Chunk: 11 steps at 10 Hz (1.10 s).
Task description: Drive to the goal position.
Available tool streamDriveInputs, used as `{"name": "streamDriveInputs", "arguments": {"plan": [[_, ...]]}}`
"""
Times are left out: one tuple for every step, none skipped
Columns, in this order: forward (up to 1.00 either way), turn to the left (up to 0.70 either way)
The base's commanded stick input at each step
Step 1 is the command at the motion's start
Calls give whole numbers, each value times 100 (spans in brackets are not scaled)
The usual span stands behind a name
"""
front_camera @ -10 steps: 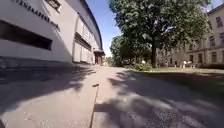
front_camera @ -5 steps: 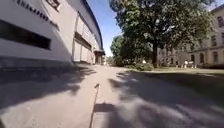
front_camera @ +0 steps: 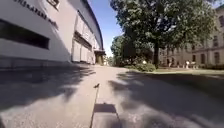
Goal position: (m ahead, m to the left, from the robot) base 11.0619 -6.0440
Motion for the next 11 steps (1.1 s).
{"name": "streamDriveInputs", "arguments": {"plan": [[70,0],[70,0],[70,0],[70,0],[70,0],[70,0],[70,0],[70,0],[70,0],[70,0],[70,0]]}}
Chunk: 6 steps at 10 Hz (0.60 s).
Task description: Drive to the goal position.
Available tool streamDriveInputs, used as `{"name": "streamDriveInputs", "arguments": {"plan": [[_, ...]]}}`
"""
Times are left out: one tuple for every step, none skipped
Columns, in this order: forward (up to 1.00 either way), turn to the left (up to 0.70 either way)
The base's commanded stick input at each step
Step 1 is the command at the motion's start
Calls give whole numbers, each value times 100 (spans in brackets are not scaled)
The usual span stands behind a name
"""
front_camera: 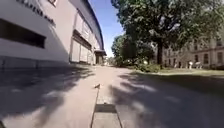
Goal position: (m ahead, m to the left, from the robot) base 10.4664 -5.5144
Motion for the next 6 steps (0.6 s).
{"name": "streamDriveInputs", "arguments": {"plan": [[70,0],[70,0],[70,0],[70,0],[70,0],[70,0]]}}
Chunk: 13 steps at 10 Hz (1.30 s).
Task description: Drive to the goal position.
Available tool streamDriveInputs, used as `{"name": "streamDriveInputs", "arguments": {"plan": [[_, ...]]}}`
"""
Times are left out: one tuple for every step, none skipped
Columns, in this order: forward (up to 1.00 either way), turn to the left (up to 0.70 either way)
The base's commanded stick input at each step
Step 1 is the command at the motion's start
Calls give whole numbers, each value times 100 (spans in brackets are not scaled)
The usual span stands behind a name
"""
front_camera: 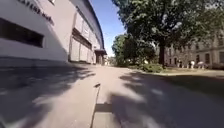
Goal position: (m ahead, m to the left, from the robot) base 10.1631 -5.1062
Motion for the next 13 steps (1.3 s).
{"name": "streamDriveInputs", "arguments": {"plan": [[70,0],[70,0],[70,0],[70,0],[70,0],[70,0],[70,0],[70,0],[70,0],[70,0],[70,0],[70,0],[70,0]]}}
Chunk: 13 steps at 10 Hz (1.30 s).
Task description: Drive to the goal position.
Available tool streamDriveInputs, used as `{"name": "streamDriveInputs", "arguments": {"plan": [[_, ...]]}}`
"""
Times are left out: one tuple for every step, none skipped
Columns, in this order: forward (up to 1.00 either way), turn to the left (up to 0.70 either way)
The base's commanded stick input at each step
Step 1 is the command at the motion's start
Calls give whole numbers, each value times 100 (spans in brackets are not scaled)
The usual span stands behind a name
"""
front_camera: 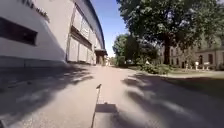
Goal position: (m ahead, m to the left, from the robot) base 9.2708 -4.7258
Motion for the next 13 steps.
{"name": "streamDriveInputs", "arguments": {"plan": [[70,0],[70,0],[70,0],[70,0],[70,0],[70,0],[70,0],[70,0],[70,0],[70,0],[70,0],[70,0],[70,0]]}}
